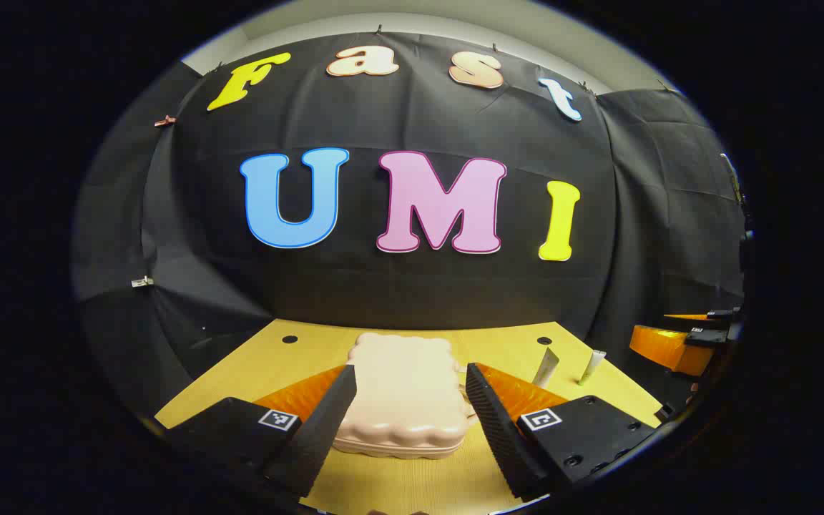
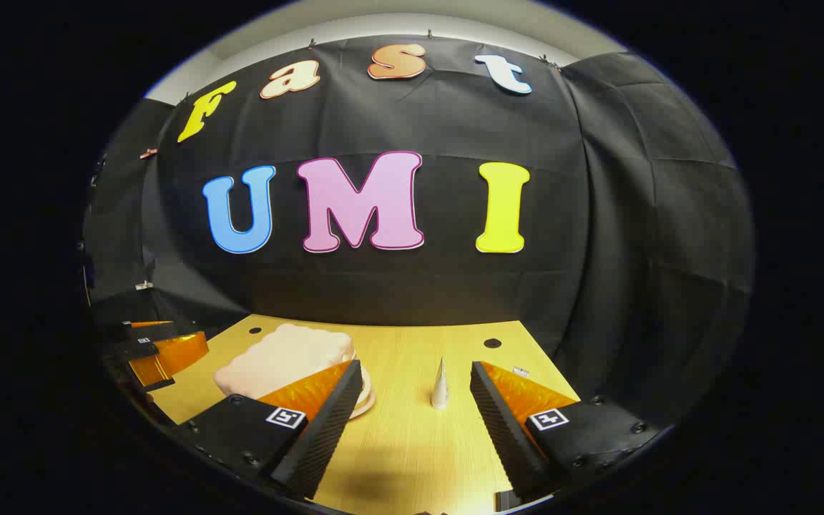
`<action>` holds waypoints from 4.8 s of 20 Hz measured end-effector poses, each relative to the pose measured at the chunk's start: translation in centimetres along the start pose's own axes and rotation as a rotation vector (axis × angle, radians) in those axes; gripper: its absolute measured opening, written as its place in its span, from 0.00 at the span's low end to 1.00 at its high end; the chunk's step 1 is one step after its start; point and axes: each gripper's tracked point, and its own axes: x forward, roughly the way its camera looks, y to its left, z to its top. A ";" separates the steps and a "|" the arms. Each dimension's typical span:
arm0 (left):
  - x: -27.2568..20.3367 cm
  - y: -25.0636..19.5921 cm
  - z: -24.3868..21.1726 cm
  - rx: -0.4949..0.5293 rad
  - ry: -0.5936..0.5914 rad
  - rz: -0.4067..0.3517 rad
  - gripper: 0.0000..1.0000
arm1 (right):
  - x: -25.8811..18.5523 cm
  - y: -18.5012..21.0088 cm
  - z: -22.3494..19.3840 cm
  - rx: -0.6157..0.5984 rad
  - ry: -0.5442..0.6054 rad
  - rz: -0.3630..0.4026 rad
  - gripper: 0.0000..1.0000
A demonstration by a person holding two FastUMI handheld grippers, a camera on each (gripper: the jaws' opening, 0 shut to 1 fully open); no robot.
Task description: First open the suitcase, pack the skin care products into it, and then close the suitcase.
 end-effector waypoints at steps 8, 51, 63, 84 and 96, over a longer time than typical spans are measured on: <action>0.3 -1.0 -0.6 -0.017 0.015 0.000 0.97 | 0.4 -1.0 -0.2 0.009 0.011 0.003 0.97; 25.4 -14.9 -20.5 0.210 0.619 -0.003 0.21 | 8.7 -8.6 -6.7 0.105 0.256 0.088 0.97; 23.3 -1.0 4.2 -0.016 0.320 0.026 0.12 | 9.5 -4.0 -6.1 0.069 0.243 0.157 0.98; 27.6 45.7 -15.8 -0.110 0.500 0.386 0.17 | 11.1 -4.9 -10.9 0.004 0.268 -0.087 0.98; 16.3 26.2 0.5 0.080 0.076 0.328 0.97 | 11.7 -9.5 -8.1 0.051 0.240 -0.178 0.97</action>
